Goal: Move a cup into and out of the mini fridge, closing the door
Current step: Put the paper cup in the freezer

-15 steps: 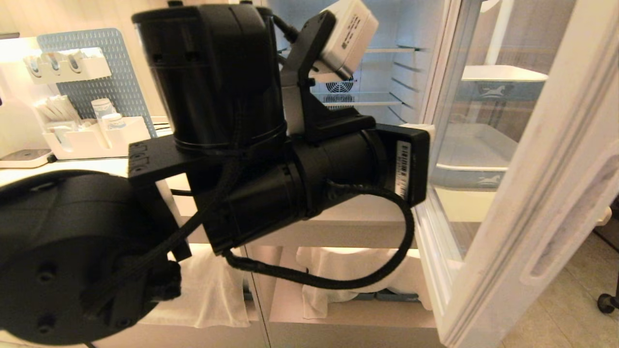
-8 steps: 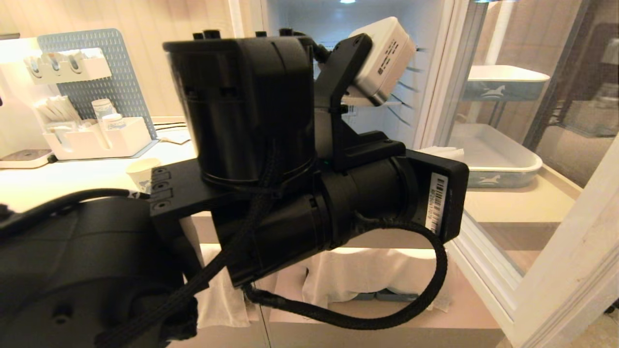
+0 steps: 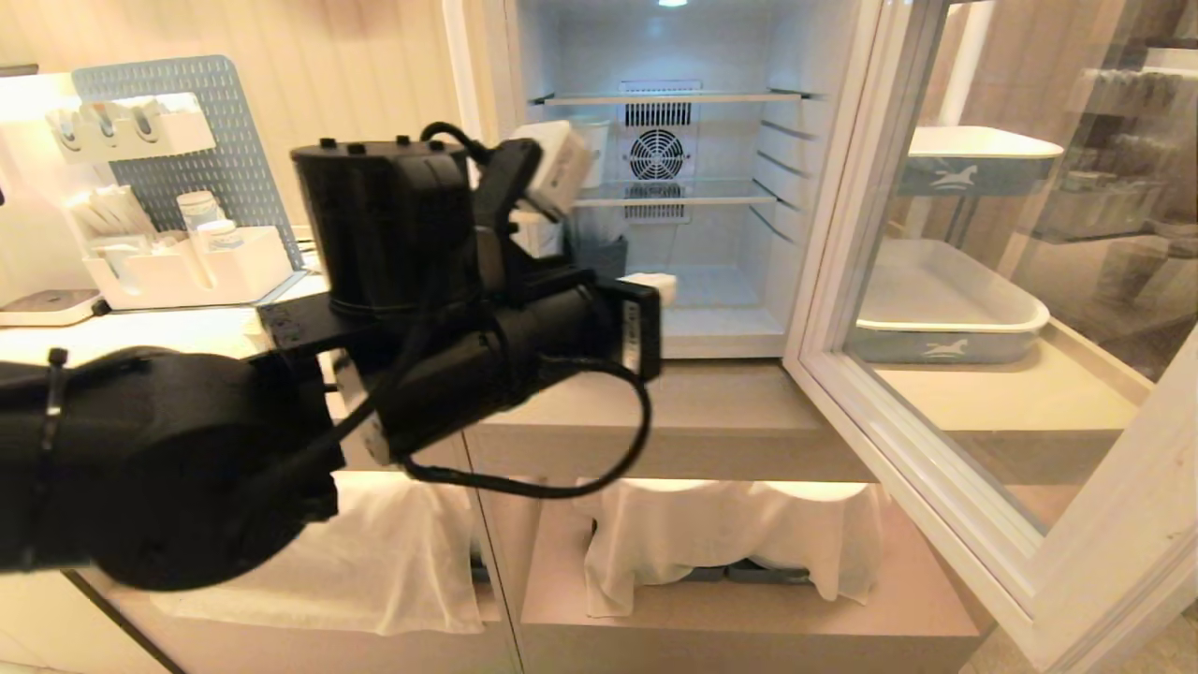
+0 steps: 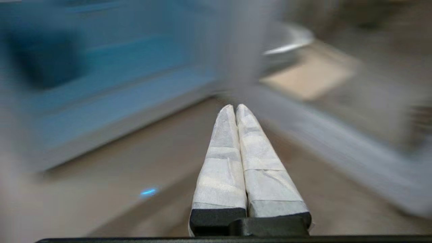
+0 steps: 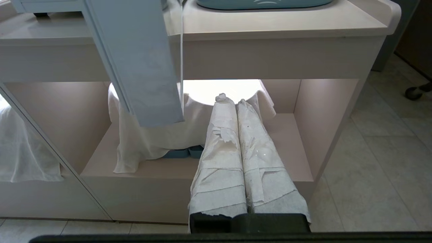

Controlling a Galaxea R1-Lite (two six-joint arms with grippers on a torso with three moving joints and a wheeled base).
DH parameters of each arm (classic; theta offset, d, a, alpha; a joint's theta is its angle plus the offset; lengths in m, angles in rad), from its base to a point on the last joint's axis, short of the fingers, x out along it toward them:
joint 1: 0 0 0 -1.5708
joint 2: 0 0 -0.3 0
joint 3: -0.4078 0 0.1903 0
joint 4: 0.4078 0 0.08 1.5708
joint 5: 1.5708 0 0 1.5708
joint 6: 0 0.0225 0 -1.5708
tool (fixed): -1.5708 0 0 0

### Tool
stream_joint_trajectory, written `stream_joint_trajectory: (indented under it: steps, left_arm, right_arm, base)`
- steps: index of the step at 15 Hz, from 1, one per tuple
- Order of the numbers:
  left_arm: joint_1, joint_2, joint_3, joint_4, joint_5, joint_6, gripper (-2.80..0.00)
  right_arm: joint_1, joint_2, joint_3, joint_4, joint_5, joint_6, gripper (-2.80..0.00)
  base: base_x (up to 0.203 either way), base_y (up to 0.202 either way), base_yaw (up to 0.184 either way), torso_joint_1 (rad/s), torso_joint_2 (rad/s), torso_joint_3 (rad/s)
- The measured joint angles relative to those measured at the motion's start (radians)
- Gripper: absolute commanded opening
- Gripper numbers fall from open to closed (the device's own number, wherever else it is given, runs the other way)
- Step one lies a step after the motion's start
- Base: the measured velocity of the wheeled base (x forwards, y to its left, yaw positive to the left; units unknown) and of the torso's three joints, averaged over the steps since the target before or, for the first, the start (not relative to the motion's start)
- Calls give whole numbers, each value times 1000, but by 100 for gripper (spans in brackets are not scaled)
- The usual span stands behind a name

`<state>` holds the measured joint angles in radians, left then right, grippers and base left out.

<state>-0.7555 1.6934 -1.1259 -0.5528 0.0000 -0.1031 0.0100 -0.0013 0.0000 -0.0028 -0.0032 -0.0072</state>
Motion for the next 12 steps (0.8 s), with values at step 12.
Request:
stream_joint_trajectory:
  steps: [12]
  left_arm:
    - [593,-589,547,338,-125,145,-280]
  right_arm:
    - [1,0,0,0,0,0,-280]
  base:
    - [0,0,0,0,0,0]
